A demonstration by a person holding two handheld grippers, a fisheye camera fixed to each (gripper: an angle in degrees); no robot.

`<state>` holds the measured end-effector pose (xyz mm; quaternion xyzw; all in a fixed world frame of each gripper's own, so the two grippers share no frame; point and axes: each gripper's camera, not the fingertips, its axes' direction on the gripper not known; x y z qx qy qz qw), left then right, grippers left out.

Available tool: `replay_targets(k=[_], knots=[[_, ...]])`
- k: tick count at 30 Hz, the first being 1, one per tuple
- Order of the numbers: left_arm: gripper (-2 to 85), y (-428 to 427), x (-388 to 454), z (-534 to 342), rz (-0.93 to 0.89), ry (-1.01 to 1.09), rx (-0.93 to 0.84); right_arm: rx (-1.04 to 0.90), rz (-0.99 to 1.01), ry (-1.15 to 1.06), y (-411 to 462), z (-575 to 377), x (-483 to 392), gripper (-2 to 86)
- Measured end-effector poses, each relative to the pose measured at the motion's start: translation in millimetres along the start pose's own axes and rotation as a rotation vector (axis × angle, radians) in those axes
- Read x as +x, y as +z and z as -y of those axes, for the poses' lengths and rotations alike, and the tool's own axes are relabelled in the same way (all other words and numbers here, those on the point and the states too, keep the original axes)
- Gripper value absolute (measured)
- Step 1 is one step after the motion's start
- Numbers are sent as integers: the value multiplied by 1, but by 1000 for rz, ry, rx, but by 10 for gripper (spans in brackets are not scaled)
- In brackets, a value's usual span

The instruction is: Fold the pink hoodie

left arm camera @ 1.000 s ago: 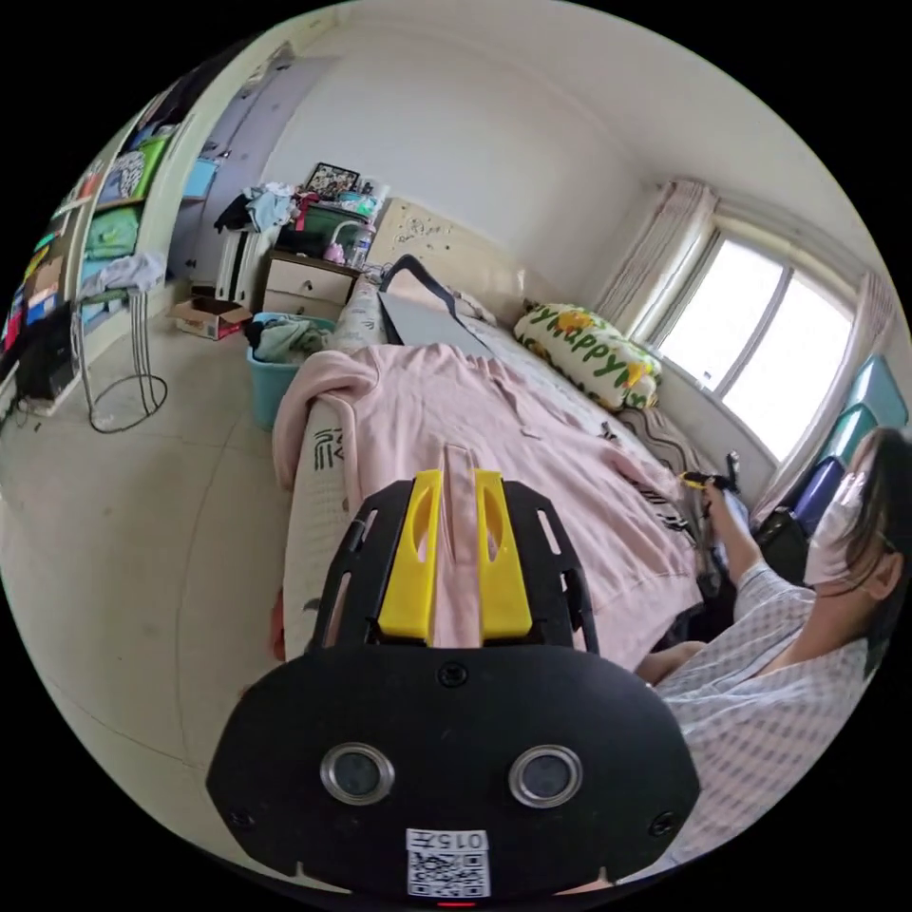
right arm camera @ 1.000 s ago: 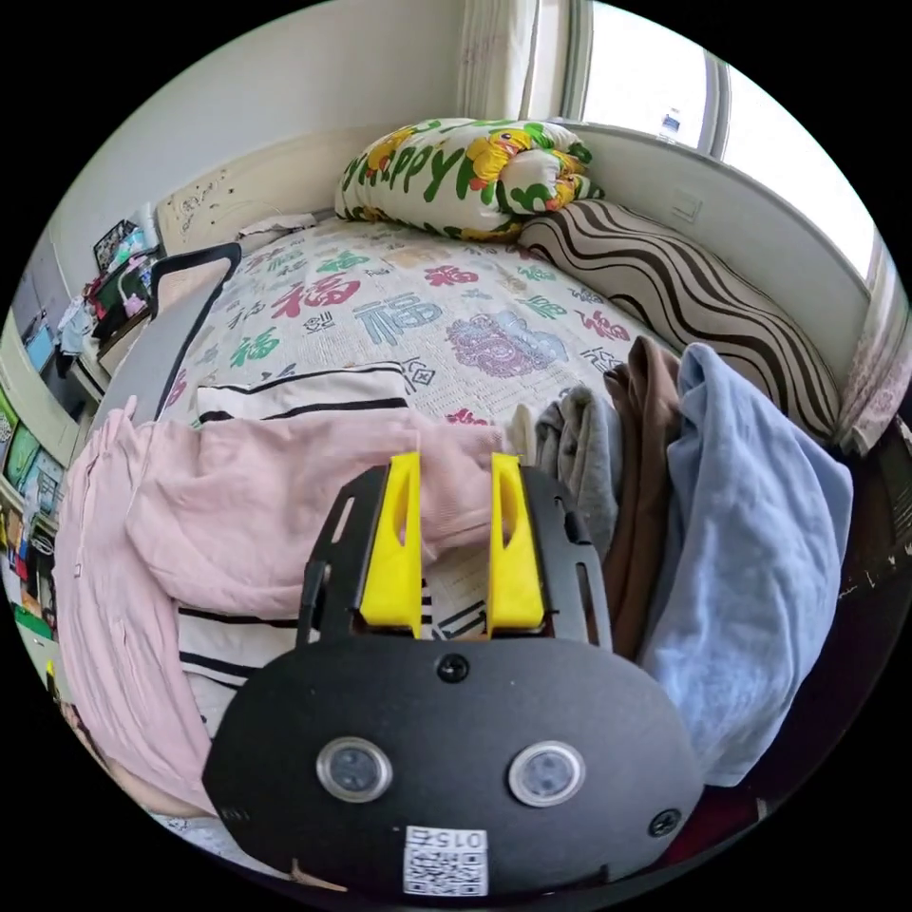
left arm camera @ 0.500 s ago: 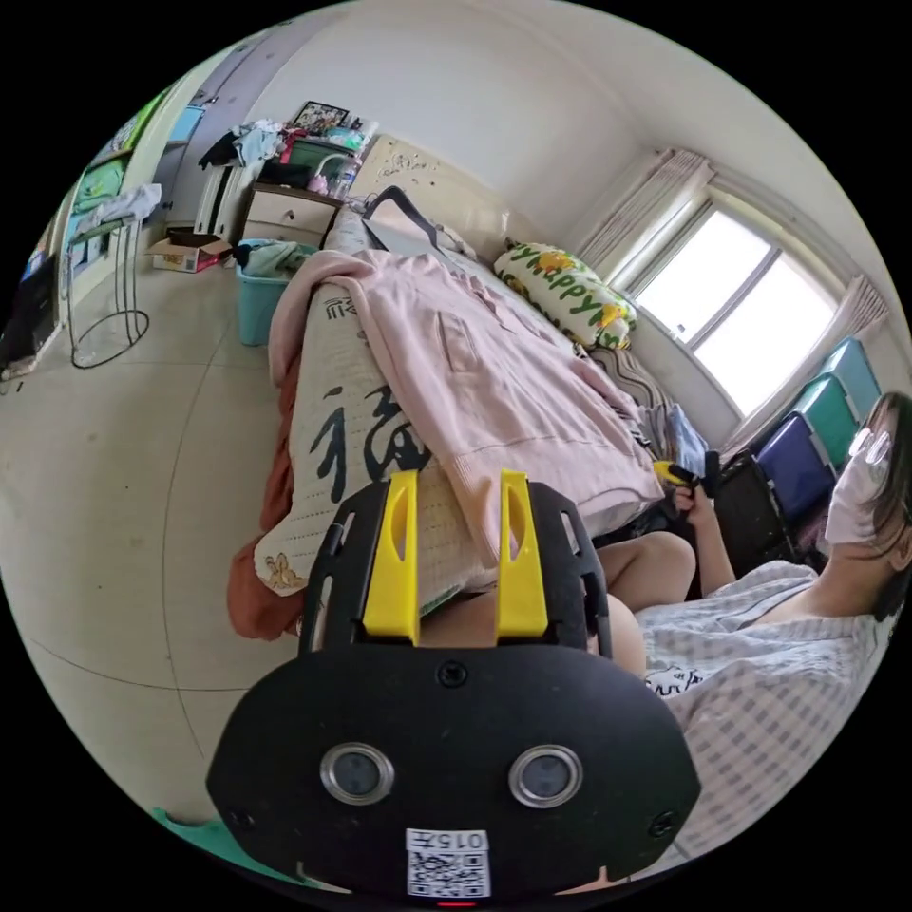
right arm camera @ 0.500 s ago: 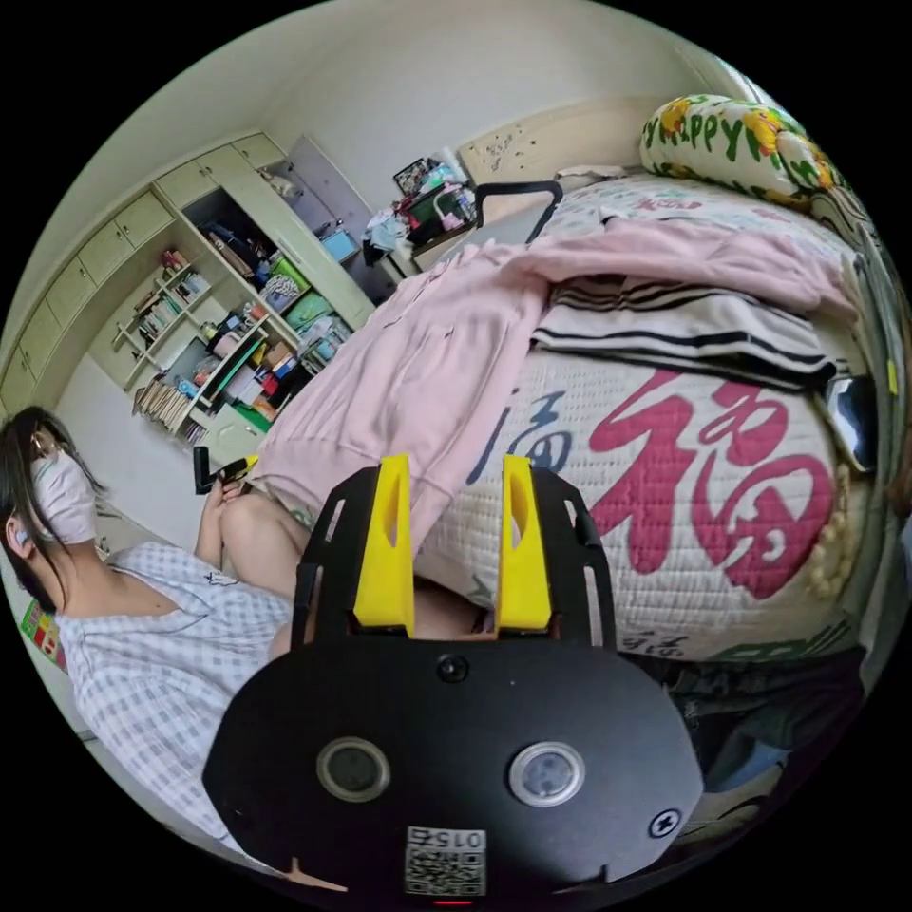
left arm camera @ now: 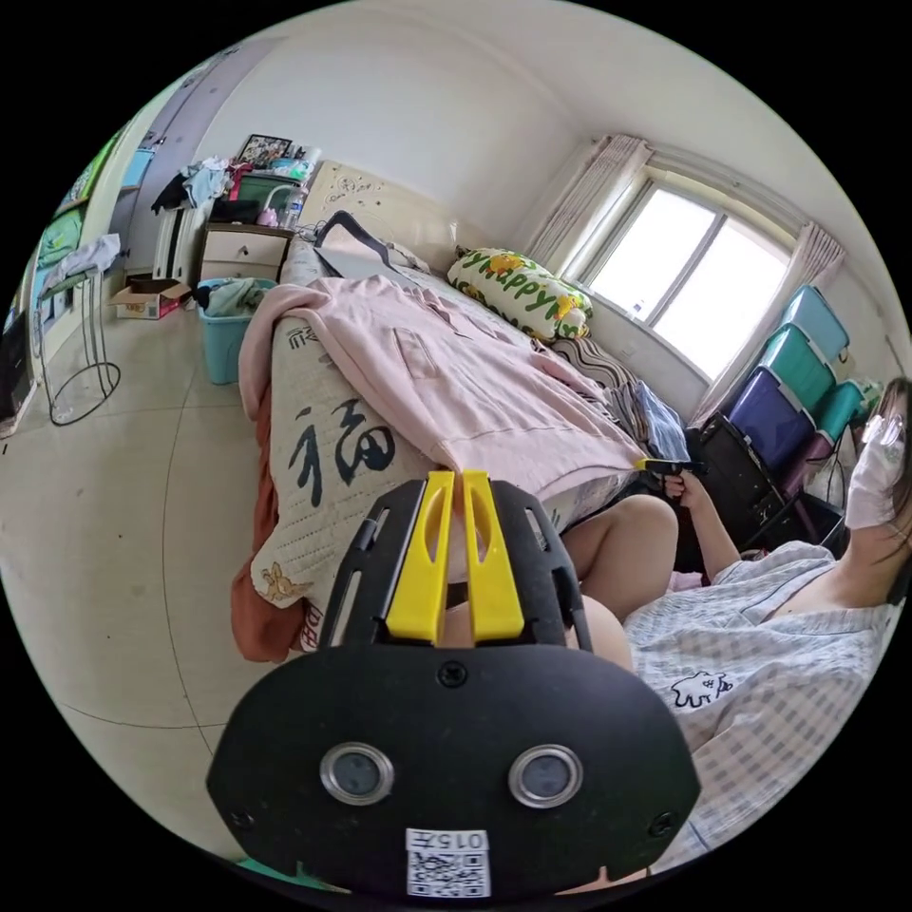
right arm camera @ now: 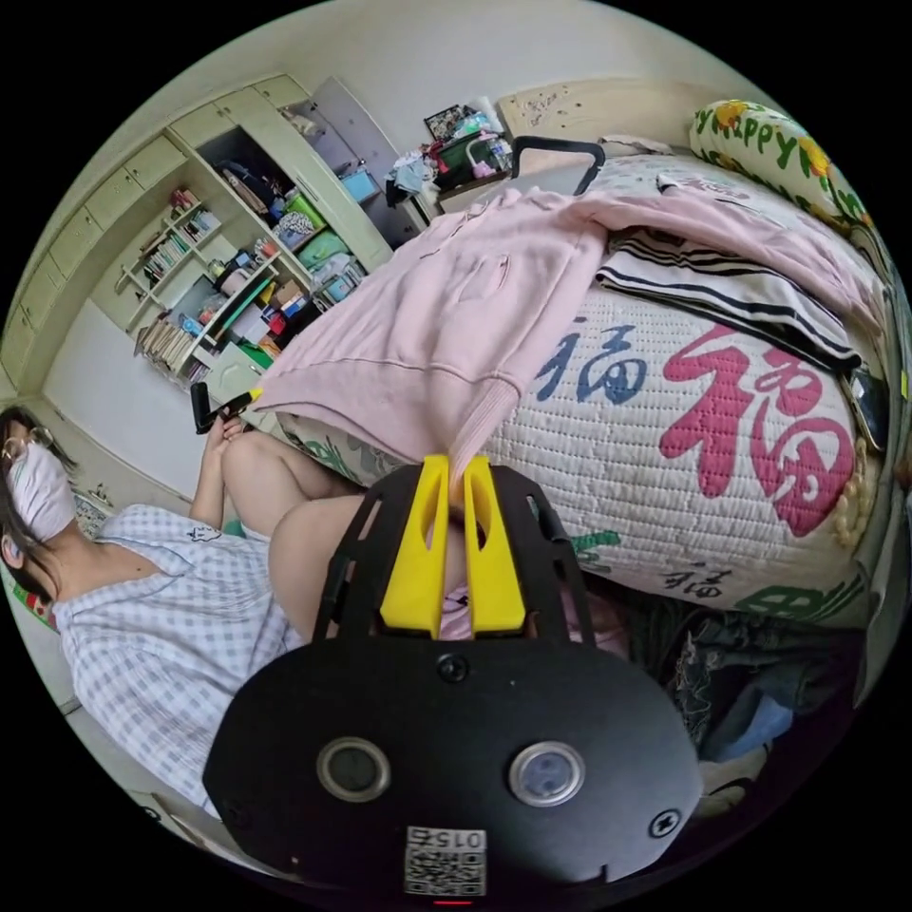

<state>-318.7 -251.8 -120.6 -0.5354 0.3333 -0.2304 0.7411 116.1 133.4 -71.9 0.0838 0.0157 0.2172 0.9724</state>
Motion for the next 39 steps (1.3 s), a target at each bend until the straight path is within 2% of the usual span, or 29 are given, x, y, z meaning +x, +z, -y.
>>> replay_targets(k=[4, 9, 13, 16, 18, 22, 26, 32, 36, 39], knots=[[4, 11, -3, -4, 15, 4, -52, -53, -55, 13, 31, -13, 5, 23], [22, 2, -6, 1, 29, 6, -85, -76, 39, 47, 53, -14, 25, 42], [46, -44, -12, 33, 206, -28, 18, -18, -147, 54, 24, -3, 37, 64], [54, -43, -7, 91, 219, 32, 65, 75, -212, 52, 7, 37, 45, 50], [55, -19, 0, 136, 228, 91, 51, 112, -230, 18, 12, 75, 43, 52], [68, 79, 10, 243, 194, 165, -24, 139, -320, -63, 64, 184, 31, 57], [111, 183, -10, 325, 177, 55, -36, 122, -278, -95, 140, 295, 32, 81], [117, 293, -40, 389, 332, -20, -115, 56, -406, 1, 252, 412, 63, 113], [119, 332, -53, 413, 331, -42, -154, -12, -388, 56, 305, 455, 90, 123], [74, 370, -59, 428, 302, 25, -288, -33, -420, 98, 333, 478, 103, 78]])
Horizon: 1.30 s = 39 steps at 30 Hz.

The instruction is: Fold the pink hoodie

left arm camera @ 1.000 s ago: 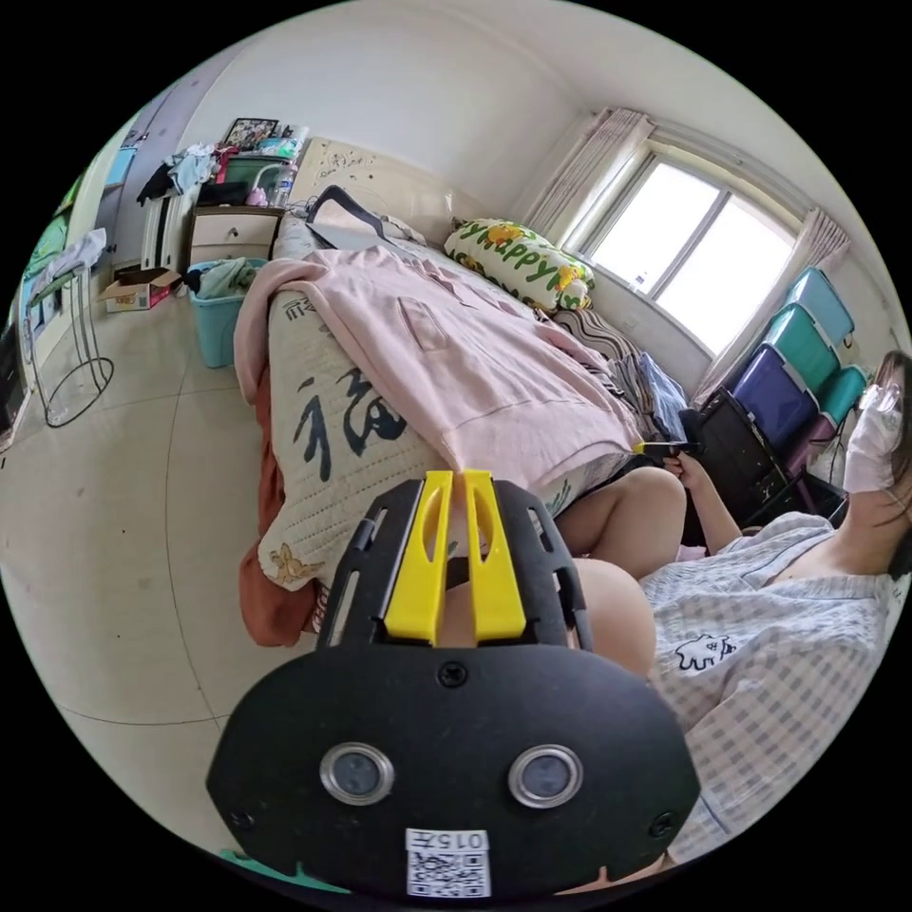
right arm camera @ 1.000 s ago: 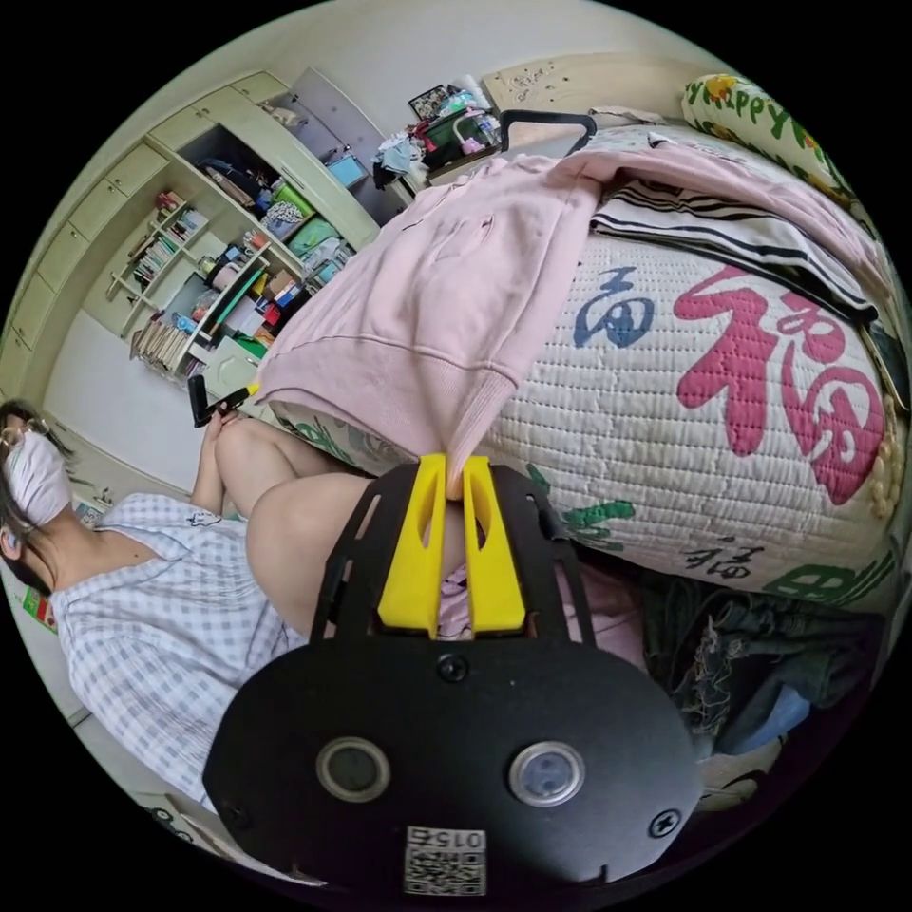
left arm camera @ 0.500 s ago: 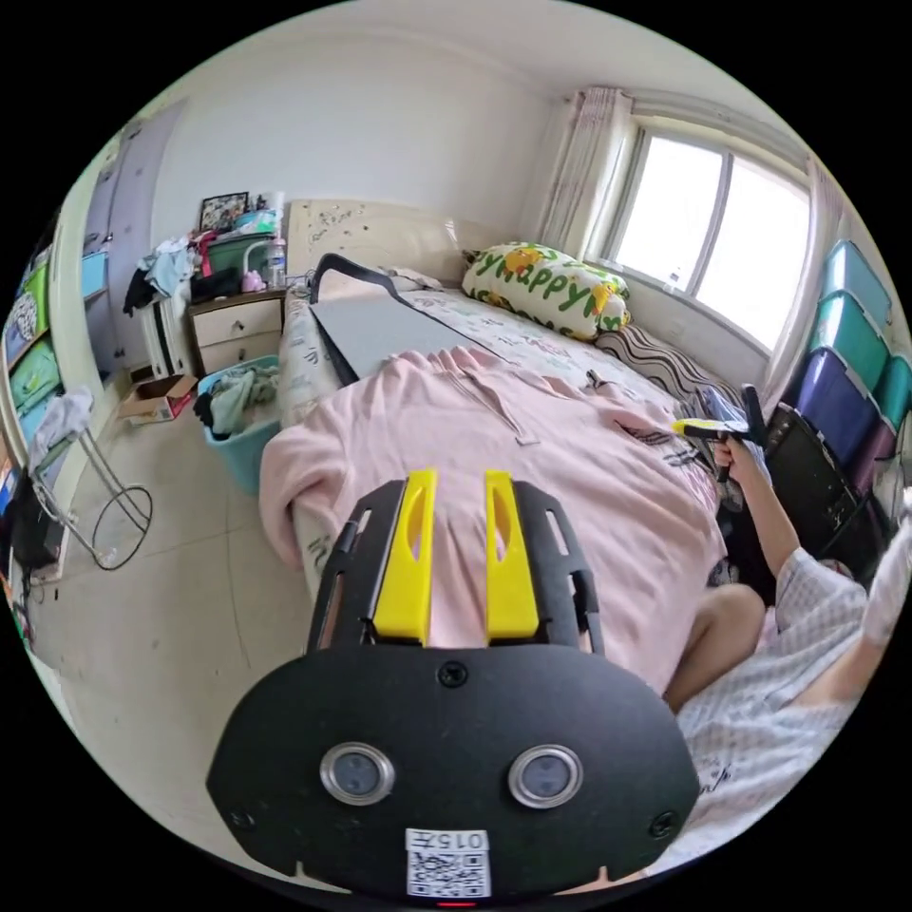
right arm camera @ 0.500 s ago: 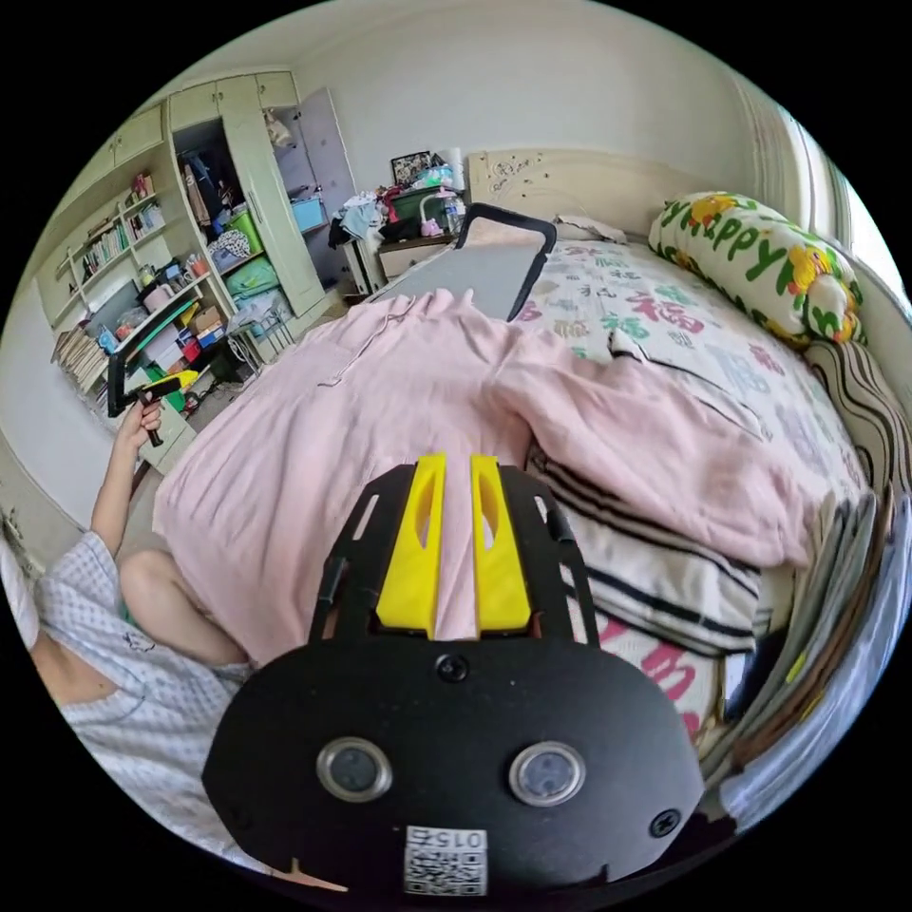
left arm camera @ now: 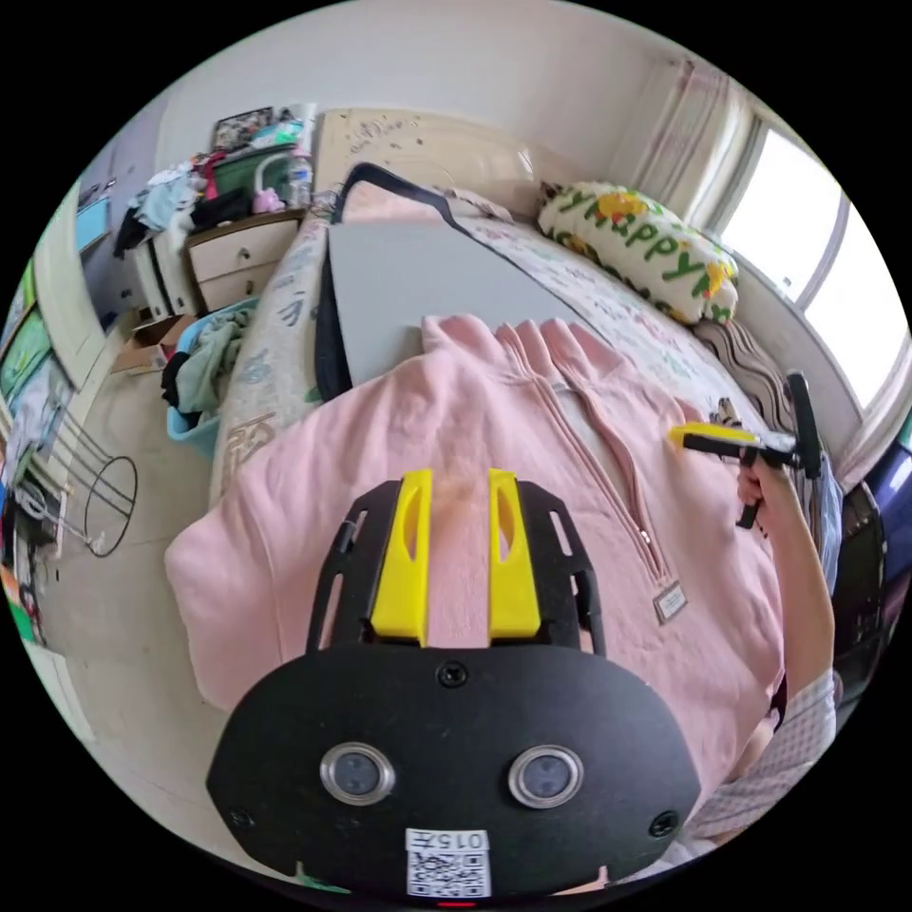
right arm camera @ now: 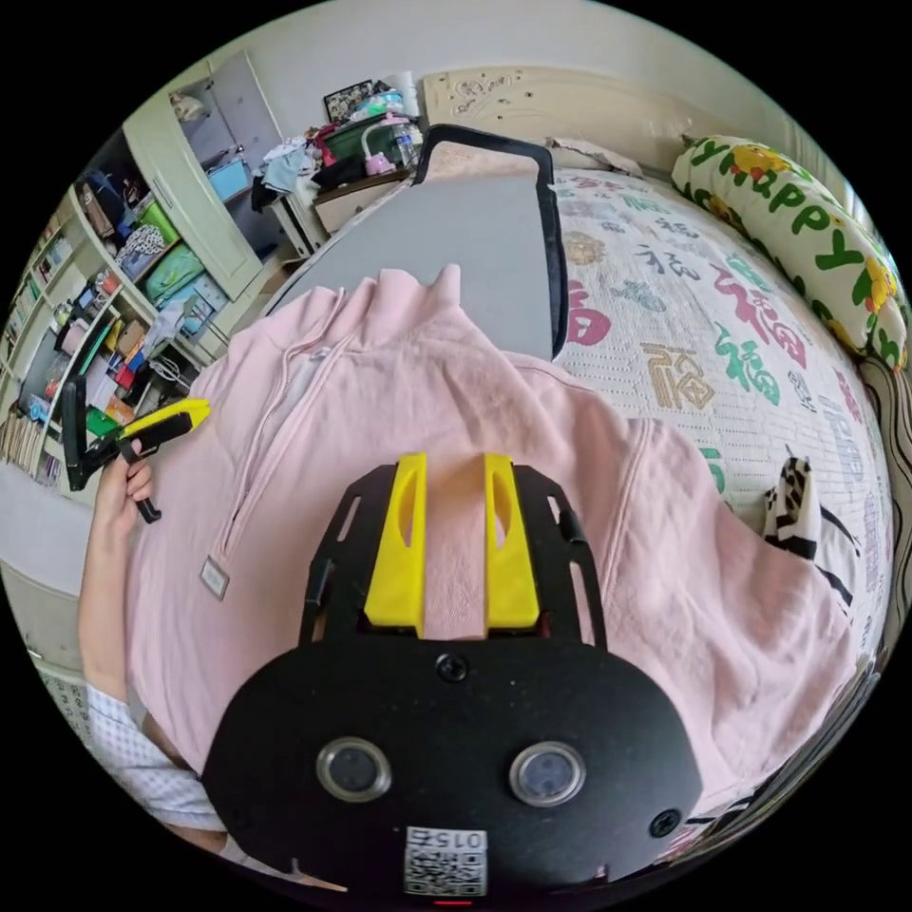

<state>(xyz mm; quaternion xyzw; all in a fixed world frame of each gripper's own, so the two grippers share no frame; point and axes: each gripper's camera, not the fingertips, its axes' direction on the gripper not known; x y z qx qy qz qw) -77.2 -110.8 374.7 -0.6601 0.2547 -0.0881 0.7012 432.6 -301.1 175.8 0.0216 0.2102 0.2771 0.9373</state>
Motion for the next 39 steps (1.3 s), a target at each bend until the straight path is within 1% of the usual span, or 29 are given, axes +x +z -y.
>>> replay_targets(k=[2, 5, 12, 14, 16, 18, 20, 22, 25, 27, 29, 30, 31, 32, 36, 39], knots=[[48, 8, 4, 10, 28, 32, 5, 2, -50, -25, 14, 16, -1, 36], [27, 15, 2, 21, 25, 39, 9, 4, -62, -24, 28, 36, -2, 7], [17, 23, -18, 28, -60, -20, 19, 0, -157, -54, 48, 65, -12, 1], [20, 22, -18, 28, -74, -13, 8, -21, -161, -108, 46, 65, -12, 11], [25, 18, -18, 27, -85, 16, -4, -27, -127, -126, 38, 62, -4, 25], [28, 6, -21, 23, -49, 15, 51, 34, -93, -101, 20, 57, 10, 32], [29, -11, -35, 15, -34, -79, 184, 162, -24, -56, -4, 53, 28, 22], [29, -10, -43, 14, -82, -144, 233, 200, 39, -10, -7, 58, 37, 17], [29, 16, -37, 32, -141, -183, 165, 147, 111, -4, 10, 79, 27, 13], [27, 30, -20, 45, -113, -142, 143, 124, 81, -56, 22, 93, 8, 10], [20, 51, 5, 63, 17, -69, 95, 116, -90, -96, 36, 112, -19, 2], [17, 57, 10, 68, 51, -53, 70, 106, -127, -106, 41, 117, -24, 1], [13, 70, 18, 77, 112, -29, 10, 60, -168, -120, 52, 128, -30, -1], [9, 78, 25, 83, 152, 9, -4, 4, -193, -110, 61, 138, -31, -3], [2, 92, 28, 89, 197, 44, -13, -4, -178, -143, 58, 157, -22, -5], [1, 93, 19, 83, 164, 23, -7, 13, -59, -104, 46, 158, 5, -5]])
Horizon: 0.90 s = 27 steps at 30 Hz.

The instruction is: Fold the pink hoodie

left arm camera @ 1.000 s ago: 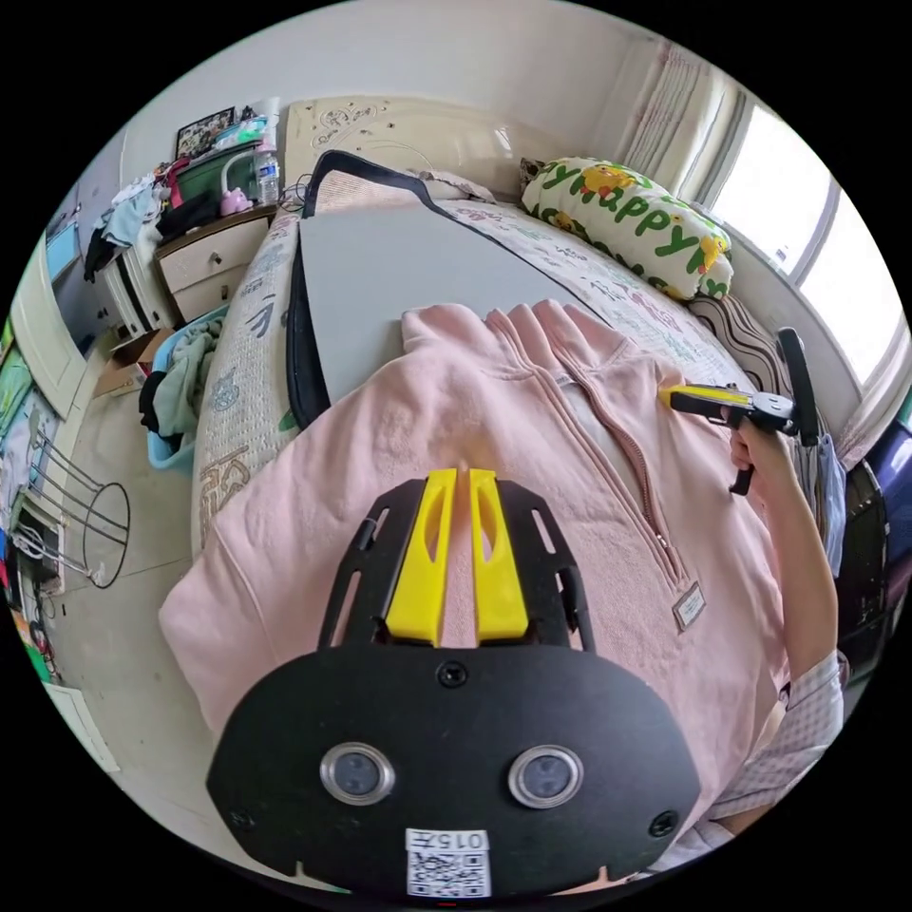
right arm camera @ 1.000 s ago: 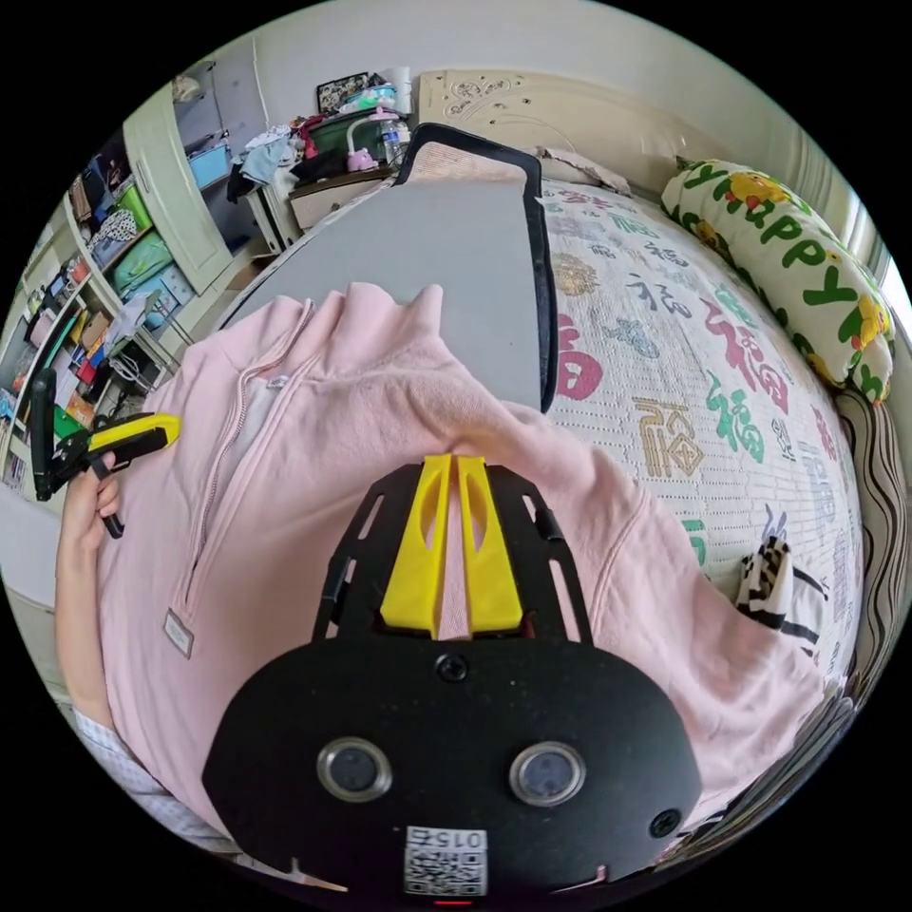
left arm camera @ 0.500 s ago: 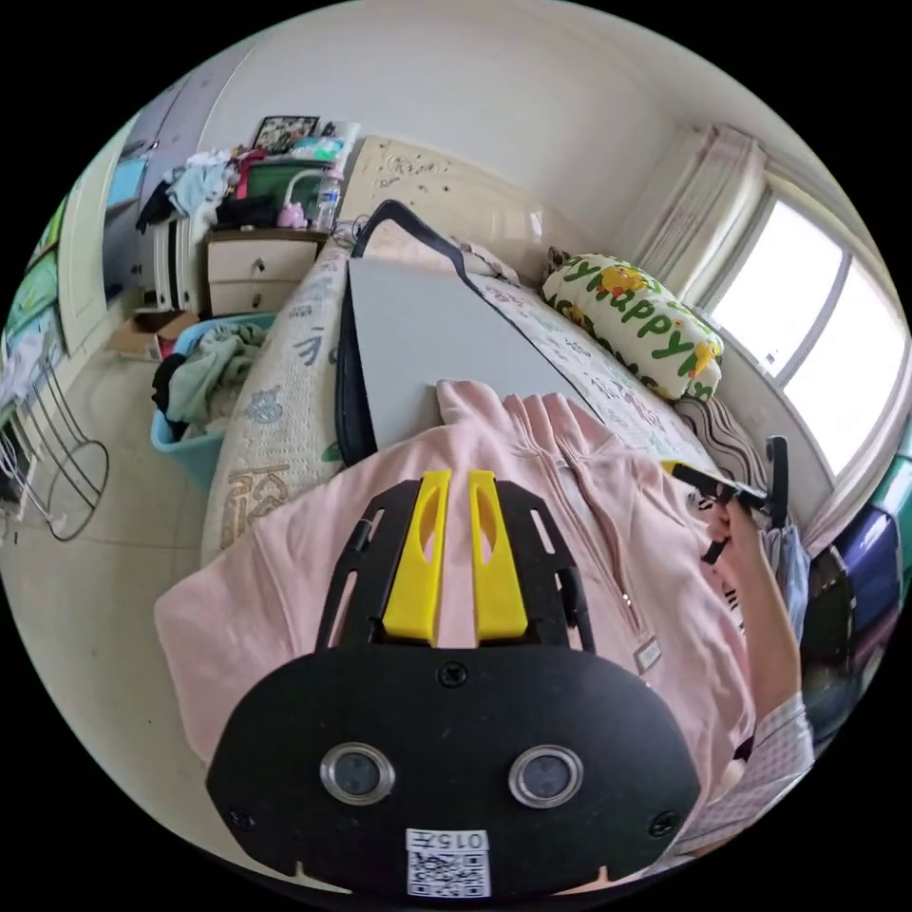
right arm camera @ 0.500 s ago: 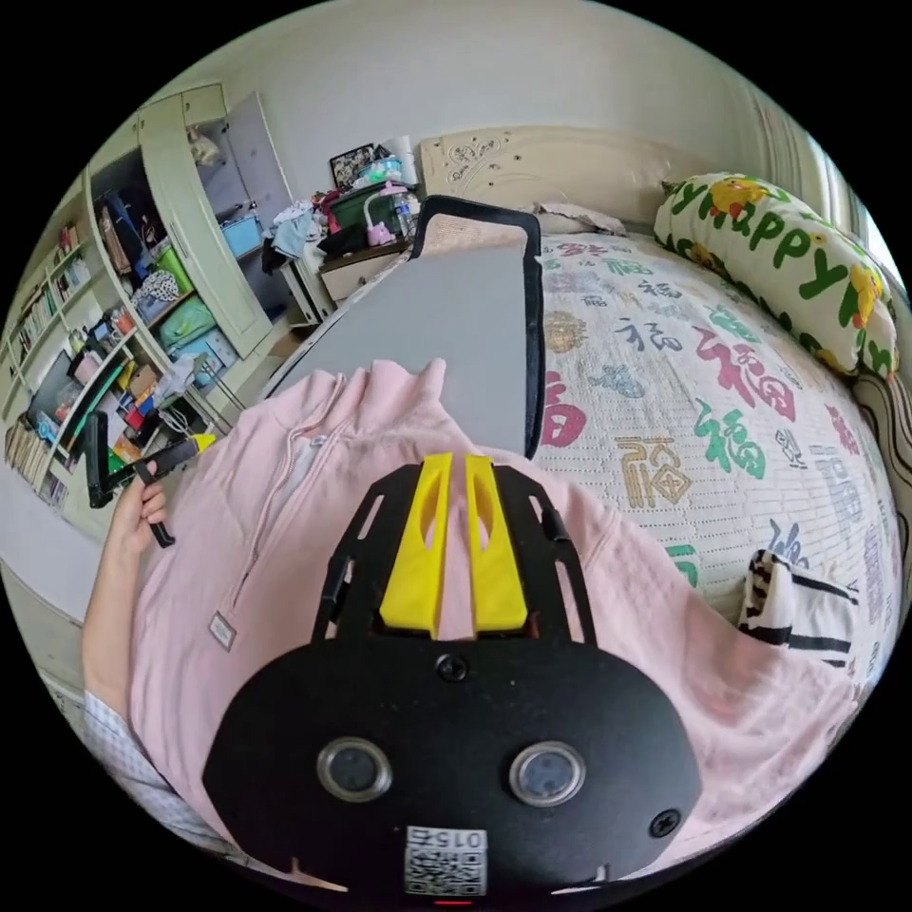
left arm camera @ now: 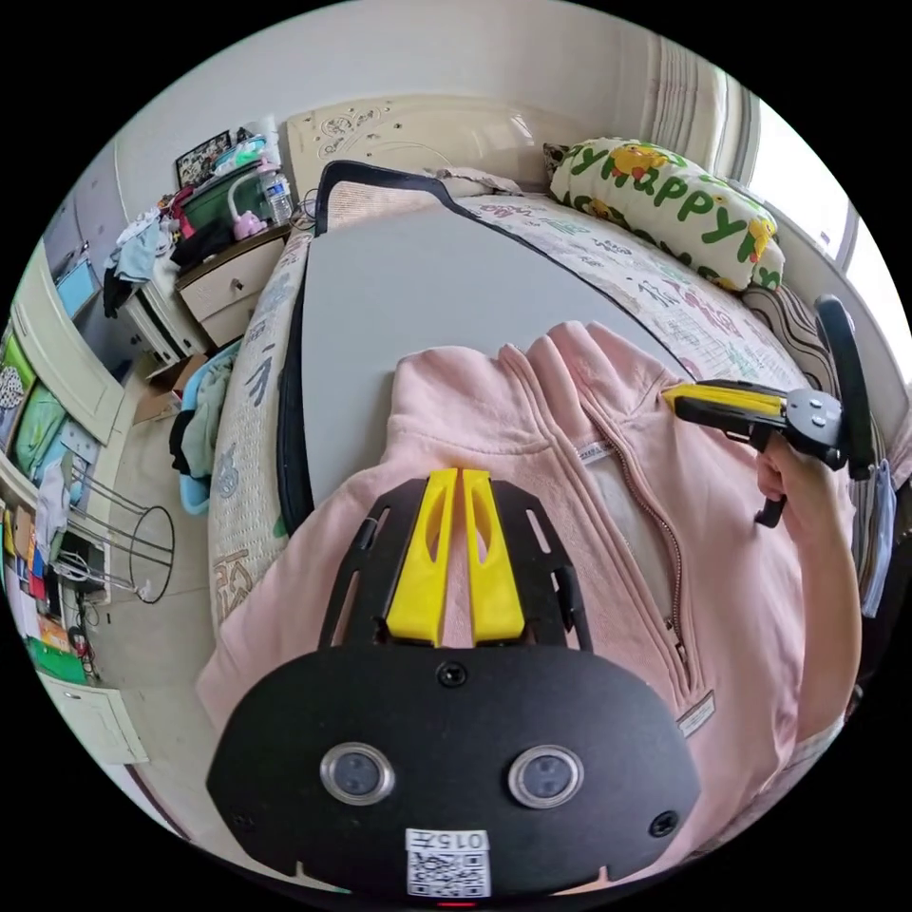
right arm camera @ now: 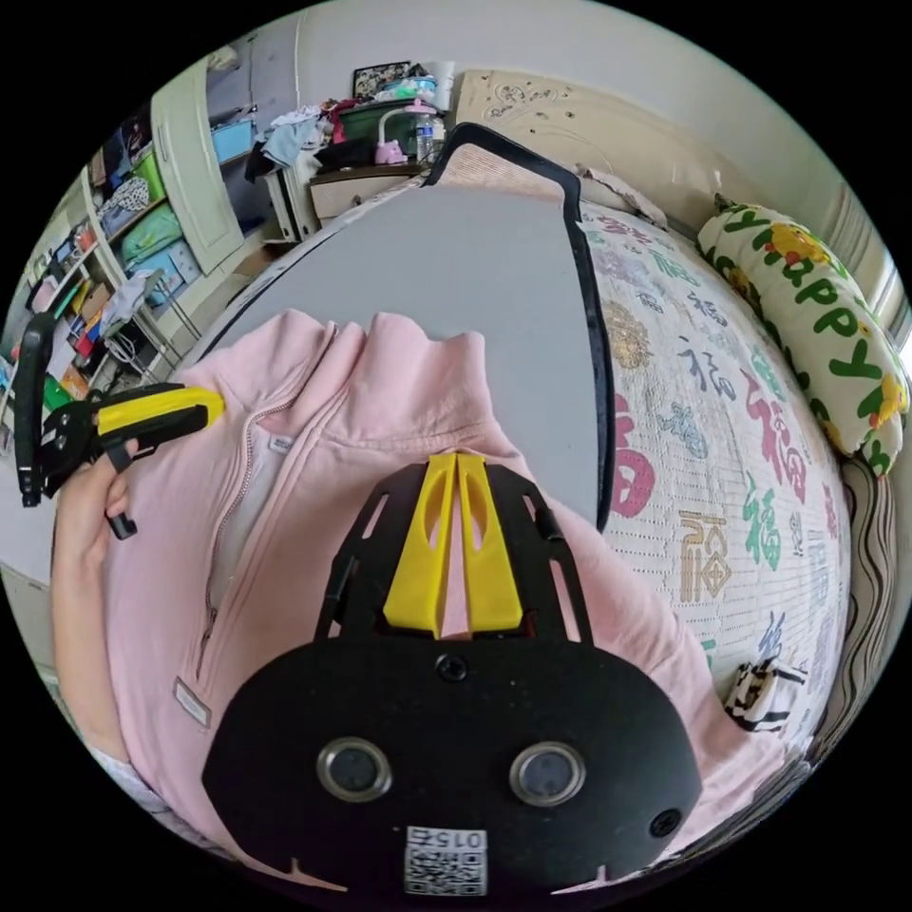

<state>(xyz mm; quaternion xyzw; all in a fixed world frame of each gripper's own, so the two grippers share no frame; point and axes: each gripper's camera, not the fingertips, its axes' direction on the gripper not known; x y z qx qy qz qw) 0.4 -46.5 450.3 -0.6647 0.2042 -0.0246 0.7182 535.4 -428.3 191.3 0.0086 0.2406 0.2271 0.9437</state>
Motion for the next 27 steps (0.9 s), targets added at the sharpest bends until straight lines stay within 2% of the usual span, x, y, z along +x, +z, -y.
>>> replay_targets(k=[3, 6, 8, 12, 17, 20, 24, 27], knots=[[2, -20, -2, -22, 6, 17, 87, 41, 166, 58, -32, -20, 34, -4], [12, -61, 12, -53, -38, 116, 217, 135, 292, -5, -100, -70, 66, 3], [36, -91, 40, -75, -161, 227, 274, 226, 317, -41, -163, -128, 98, 15], [73, -113, 118, -98, -323, 410, 264, 271, 206, 0, -241, -217, 159, 59], [88, -112, 251, -124, -466, 616, 258, 197, -19, 309, -306, -324, 285, 90], [89, -95, 315, -127, -481, 674, 220, 175, -93, 489, -325, -364, 348, 93], [91, -57, 368, -116, -516, 665, 131, 107, -67, 624, -317, -388, 398, 112], [95, -22, 394, -109, -476, 625, 88, 63, -22, 695, -299, -395, 421, 122]])
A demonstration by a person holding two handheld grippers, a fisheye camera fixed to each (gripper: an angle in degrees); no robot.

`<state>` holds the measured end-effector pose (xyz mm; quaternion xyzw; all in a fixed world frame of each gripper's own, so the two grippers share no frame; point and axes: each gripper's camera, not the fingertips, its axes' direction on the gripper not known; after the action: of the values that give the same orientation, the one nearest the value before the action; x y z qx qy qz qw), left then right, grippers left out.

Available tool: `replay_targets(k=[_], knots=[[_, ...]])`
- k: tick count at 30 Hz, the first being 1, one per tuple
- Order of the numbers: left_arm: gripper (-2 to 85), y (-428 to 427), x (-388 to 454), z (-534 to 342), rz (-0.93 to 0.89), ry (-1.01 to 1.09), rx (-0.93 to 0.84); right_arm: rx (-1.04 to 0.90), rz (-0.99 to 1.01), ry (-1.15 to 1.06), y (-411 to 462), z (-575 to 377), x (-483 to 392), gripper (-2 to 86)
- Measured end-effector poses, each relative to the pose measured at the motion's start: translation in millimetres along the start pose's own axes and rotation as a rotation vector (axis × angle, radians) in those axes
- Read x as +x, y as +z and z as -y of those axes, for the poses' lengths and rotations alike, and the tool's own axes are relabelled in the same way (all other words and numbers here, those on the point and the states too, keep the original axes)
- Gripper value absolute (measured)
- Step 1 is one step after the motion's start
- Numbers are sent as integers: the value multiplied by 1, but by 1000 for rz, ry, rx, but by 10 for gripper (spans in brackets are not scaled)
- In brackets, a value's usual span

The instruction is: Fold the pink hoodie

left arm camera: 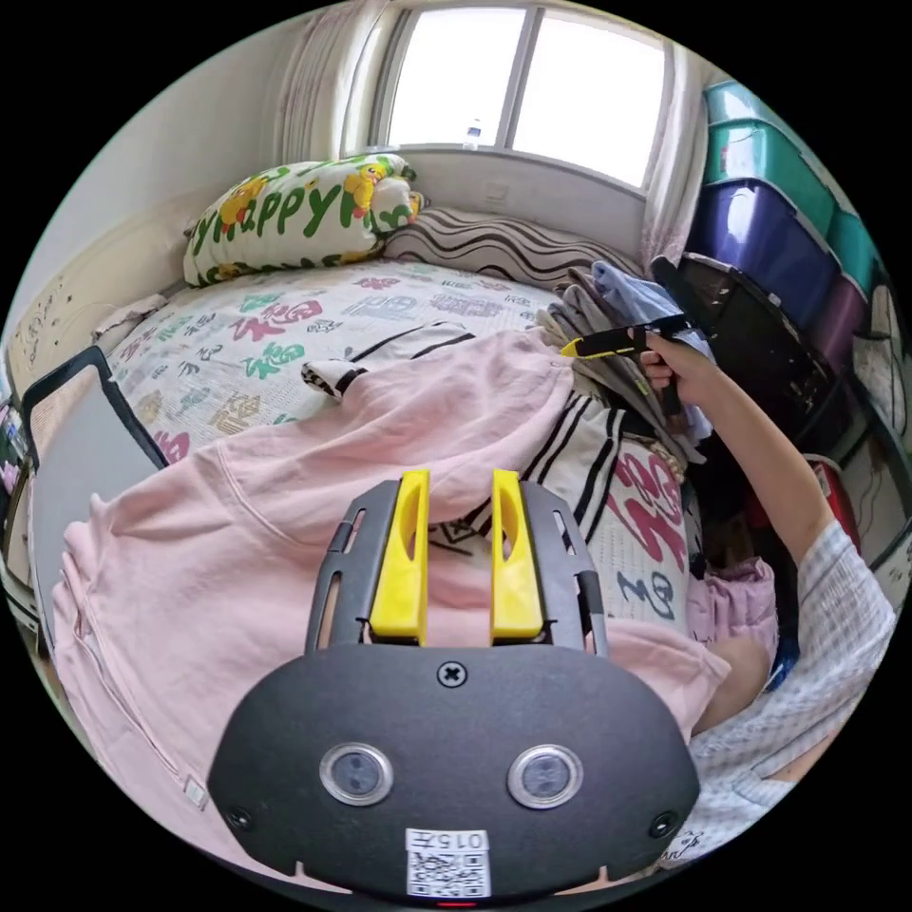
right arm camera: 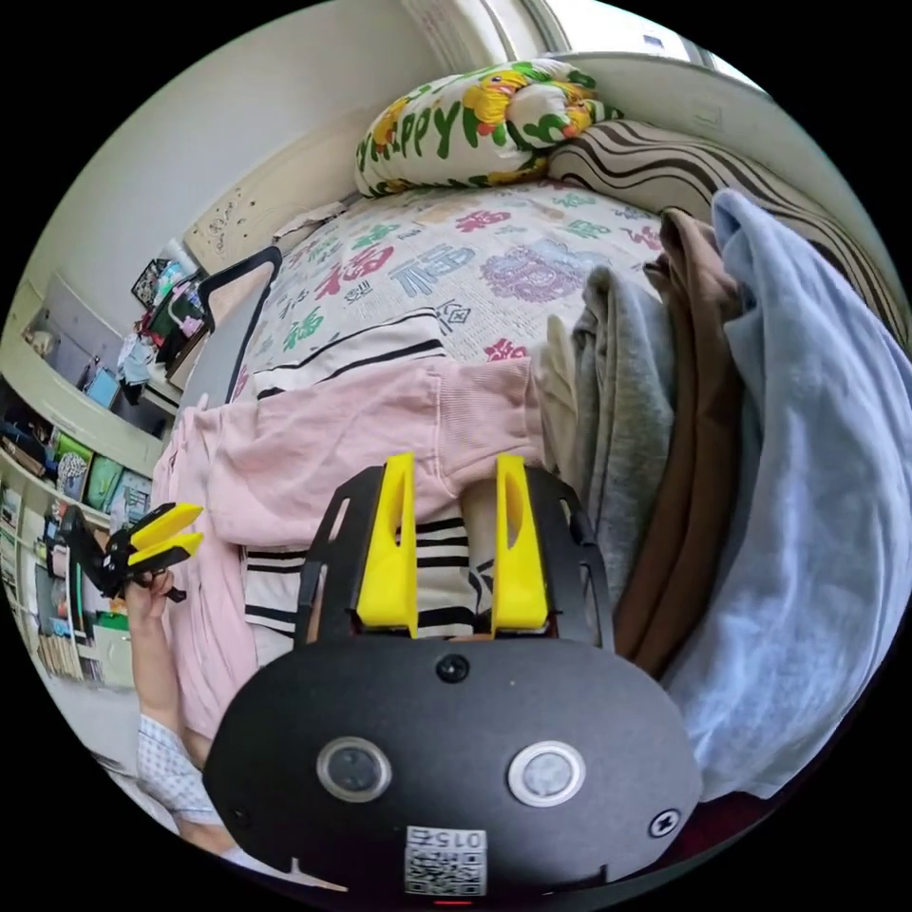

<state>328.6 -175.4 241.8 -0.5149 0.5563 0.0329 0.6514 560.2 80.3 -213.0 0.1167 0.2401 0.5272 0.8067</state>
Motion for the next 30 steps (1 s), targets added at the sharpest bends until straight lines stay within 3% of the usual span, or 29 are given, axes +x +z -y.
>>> replay_targets(k=[4, 7, 13, 15, 17, 19, 21, 25, 30], knots=[[92, 37, -5, 7, 22, -30, -108, -62, 59, 35, 24, 10, 12, 121], [91, 42, -9, 6, 17, -38, -129, -26, 28, -57, 11, 9, -1, 93], [88, 44, -10, 3, -2, -19, -132, 291, -59, -162, -81, -26, -40, 50], [87, 47, -9, 6, 9, -19, -146, 202, -122, -158, -75, -26, -44, 51], [87, 39, -12, 6, -17, -41, -153, -37, -189, -67, -42, -26, -36, 67], [87, 9, -9, -6, -86, -29, -105, -94, -254, -38, -38, -42, -37, 75], [87, -35, 1, -32, -139, 8, -65, -26, -276, -99, -56, -73, -50, 80], [91, -165, 32, -155, -147, 102, 42, 170, 24, -287, -118, -180, -89, 70], [88, -313, 56, -327, 155, -27, 169, 437, 359, -687, -168, -350, -161, 58]])
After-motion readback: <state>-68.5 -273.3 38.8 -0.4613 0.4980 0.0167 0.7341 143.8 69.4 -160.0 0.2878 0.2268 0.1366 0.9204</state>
